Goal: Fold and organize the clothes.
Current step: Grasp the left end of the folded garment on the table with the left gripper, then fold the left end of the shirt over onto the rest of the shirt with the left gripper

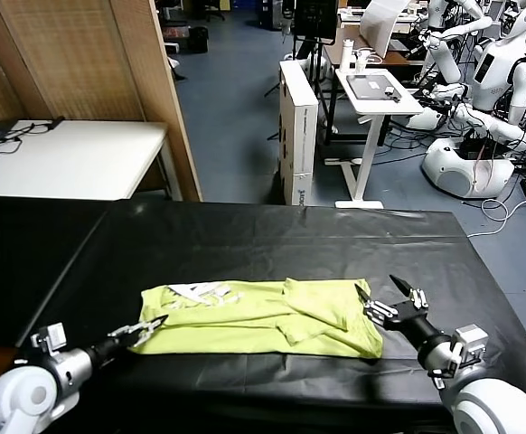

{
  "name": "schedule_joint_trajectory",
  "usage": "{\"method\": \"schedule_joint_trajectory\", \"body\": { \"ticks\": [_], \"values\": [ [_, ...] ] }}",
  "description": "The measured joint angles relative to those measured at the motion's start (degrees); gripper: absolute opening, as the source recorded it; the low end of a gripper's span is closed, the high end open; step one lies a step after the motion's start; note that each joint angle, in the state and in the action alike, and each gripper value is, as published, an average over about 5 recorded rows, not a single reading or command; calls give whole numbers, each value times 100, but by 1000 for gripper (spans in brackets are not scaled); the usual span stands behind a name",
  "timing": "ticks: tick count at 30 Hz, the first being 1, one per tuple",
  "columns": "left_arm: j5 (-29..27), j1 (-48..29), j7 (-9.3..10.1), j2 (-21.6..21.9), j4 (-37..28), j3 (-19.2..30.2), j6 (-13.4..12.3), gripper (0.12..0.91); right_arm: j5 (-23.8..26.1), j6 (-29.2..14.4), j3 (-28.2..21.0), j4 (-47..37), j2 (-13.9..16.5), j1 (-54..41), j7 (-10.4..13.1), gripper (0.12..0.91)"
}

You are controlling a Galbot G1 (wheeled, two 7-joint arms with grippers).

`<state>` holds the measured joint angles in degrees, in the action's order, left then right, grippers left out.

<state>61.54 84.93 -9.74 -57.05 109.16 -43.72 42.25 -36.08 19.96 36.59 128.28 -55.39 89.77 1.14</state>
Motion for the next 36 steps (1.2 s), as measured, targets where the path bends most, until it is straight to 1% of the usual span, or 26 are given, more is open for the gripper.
{"method": "schedule_joint_trajectory", "body": {
  "ticks": [2, 3, 5, 8, 12, 17, 20, 24, 27, 30, 33, 36],
  "values": [
    [-20, 7, 53, -1, 44, 0, 5, 237, 40, -9, -9, -9, -22, 6, -3, 907],
    [-38, 9, 76, -2, 72, -2, 5, 207, 60, -12, -14, -14, -34, 7, -4, 907],
    [-111, 10, 115, -15, 134, -11, 5, 184, 88, -16, -27, -24, -54, 1, -5, 907],
    [-255, 24, 146, -39, 213, -50, 5, 183, 134, -16, -58, -55, -73, -29, -3, 907],
    [-527, 113, 140, -15, 308, -176, 5, 183, 181, -15, -77, -109, -104, -59, 7, 907],
    [-1311, 292, 34, 148, 452, -488, 4, 183, 202, -23, -77, -220, -153, -80, 24, 907],
    [-1718, 400, 54, 277, 526, -754, 4, 183, 222, -27, -87, -269, -192, -84, 34, 907],
    [-2038, 503, 110, 335, 694, -994, 2, 183, 263, -41, -101, -295, -254, -50, 45, 907],
    [-2037, 497, 222, 262, 895, -994, 2, 183, 296, -58, -101, -293, -302, -6, 48, 907],
    [-1790, 424, 435, 99, 1169, -846, 1, 183, 325, -115, -74, -287, -360, 43, 47, 907],
    [-1429, 294, 700, -128, 1450, -559, 0, 183, 396, -185, -31, -290, -430, 106, 42, 907],
    [-1163, 110, 886, -381, 1631, -188, -1, 183, 531, -216, 20, -289, -508, 197, 32, 907]
  ]
}}
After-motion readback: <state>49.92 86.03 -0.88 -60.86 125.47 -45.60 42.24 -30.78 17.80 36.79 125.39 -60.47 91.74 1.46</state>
